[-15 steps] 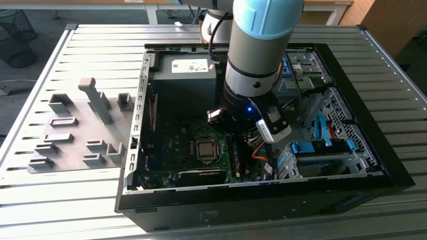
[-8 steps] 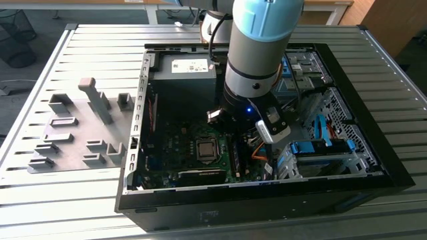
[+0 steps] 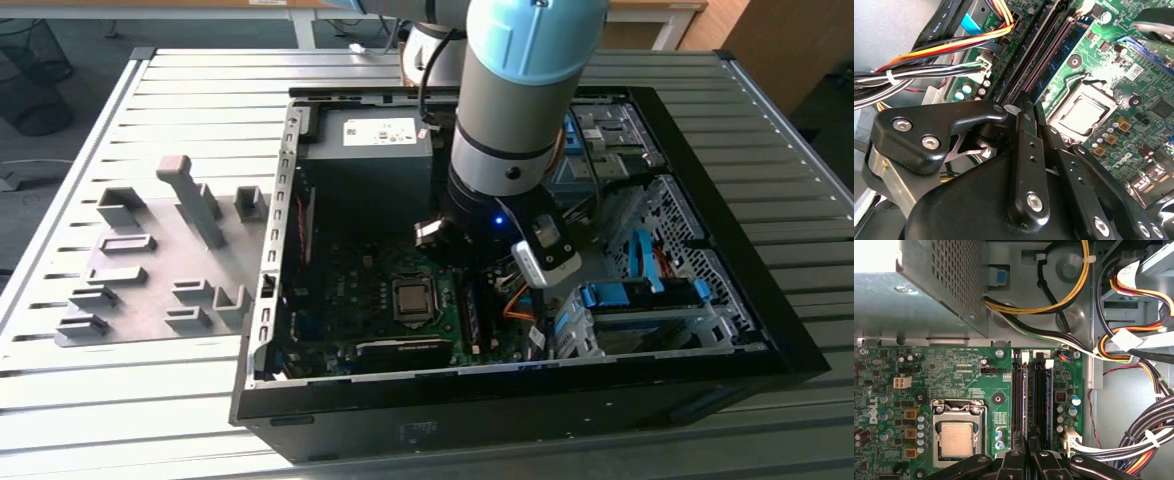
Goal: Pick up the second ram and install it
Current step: 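Insert the second ram into the second slot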
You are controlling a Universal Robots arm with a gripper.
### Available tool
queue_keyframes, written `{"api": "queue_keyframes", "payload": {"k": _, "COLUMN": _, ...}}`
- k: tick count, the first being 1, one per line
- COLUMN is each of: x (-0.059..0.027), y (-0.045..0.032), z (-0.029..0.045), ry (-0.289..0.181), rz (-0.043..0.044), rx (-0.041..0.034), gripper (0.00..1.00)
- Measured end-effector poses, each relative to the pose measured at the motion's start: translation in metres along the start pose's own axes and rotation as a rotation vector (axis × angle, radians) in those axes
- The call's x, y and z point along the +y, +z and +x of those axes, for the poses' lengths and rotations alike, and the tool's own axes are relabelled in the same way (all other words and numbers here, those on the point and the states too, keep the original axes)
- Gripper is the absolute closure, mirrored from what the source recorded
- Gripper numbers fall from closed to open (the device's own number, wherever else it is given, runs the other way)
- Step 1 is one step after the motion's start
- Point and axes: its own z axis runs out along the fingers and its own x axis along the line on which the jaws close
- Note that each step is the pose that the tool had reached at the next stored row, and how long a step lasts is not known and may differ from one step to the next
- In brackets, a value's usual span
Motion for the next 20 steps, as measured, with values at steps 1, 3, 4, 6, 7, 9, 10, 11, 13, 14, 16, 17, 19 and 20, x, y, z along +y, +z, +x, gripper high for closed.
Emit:
{"api": "queue_keyframes", "payload": {"k": 1, "x": 0.0000, "y": 0.0002, "z": -0.0001, "ry": 0.000, "rz": -0.0009, "rx": 0.0000, "gripper": 0.86}}
{"api": "queue_keyframes", "payload": {"k": 3, "x": 0.0000, "y": 0.0008, "z": -0.0001, "ry": 0.000, "rz": -0.0024, "rx": 0.0000, "gripper": 0.86}}
{"api": "queue_keyframes", "payload": {"k": 4, "x": 0.0000, "y": 0.0011, "z": -0.0001, "ry": 0.000, "rz": -0.0030, "rx": 0.0001, "gripper": 0.86}}
{"api": "queue_keyframes", "payload": {"k": 6, "x": 0.0000, "y": 0.0016, "z": -0.0001, "ry": 0.000, "rz": -0.0034, "rx": 0.0004, "gripper": 0.86}}
{"api": "queue_keyframes", "payload": {"k": 7, "x": 0.0000, "y": 0.0019, "z": -0.0002, "ry": 0.000, "rz": -0.0036, "rx": 0.0005, "gripper": 0.86}}
{"api": "queue_keyframes", "payload": {"k": 9, "x": 0.0000, "y": 0.0025, "z": -0.0002, "ry": 0.000, "rz": -0.0035, "rx": 0.0007, "gripper": 0.86}}
{"api": "queue_keyframes", "payload": {"k": 10, "x": 0.0000, "y": 0.0028, "z": -0.0002, "ry": 0.000, "rz": -0.0035, "rx": 0.0009, "gripper": 0.86}}
{"api": "queue_keyframes", "payload": {"k": 11, "x": 0.0000, "y": 0.0031, "z": -0.0002, "ry": 0.000, "rz": -0.0036, "rx": 0.0011, "gripper": 0.86}}
{"api": "queue_keyframes", "payload": {"k": 13, "x": 0.0000, "y": 0.0034, "z": -0.0002, "ry": 0.000, "rz": -0.0035, "rx": 0.0013, "gripper": 0.86}}
{"api": "queue_keyframes", "payload": {"k": 14, "x": 0.0000, "y": 0.0036, "z": -0.0002, "ry": 0.000, "rz": -0.0036, "rx": 0.0014, "gripper": 0.86}}
{"api": "queue_keyframes", "payload": {"k": 16, "x": 0.0000, "y": 0.0038, "z": -0.0002, "ry": 0.000, "rz": -0.0037, "rx": 0.0014, "gripper": 0.86}}
{"api": "queue_keyframes", "payload": {"k": 17, "x": 0.0000, "y": 0.0038, "z": -0.0002, "ry": 0.000, "rz": -0.0036, "rx": 0.0014, "gripper": 0.86}}
{"api": "queue_keyframes", "payload": {"k": 19, "x": 0.0000, "y": 0.0037, "z": -0.0002, "ry": 0.000, "rz": -0.0038, "rx": 0.0018, "gripper": 0.86}}
{"api": "queue_keyframes", "payload": {"k": 20, "x": 0.0000, "y": 0.0031, "z": -0.0002, "ry": 0.000, "rz": -0.0037, "rx": 0.0023, "gripper": 0.86}}
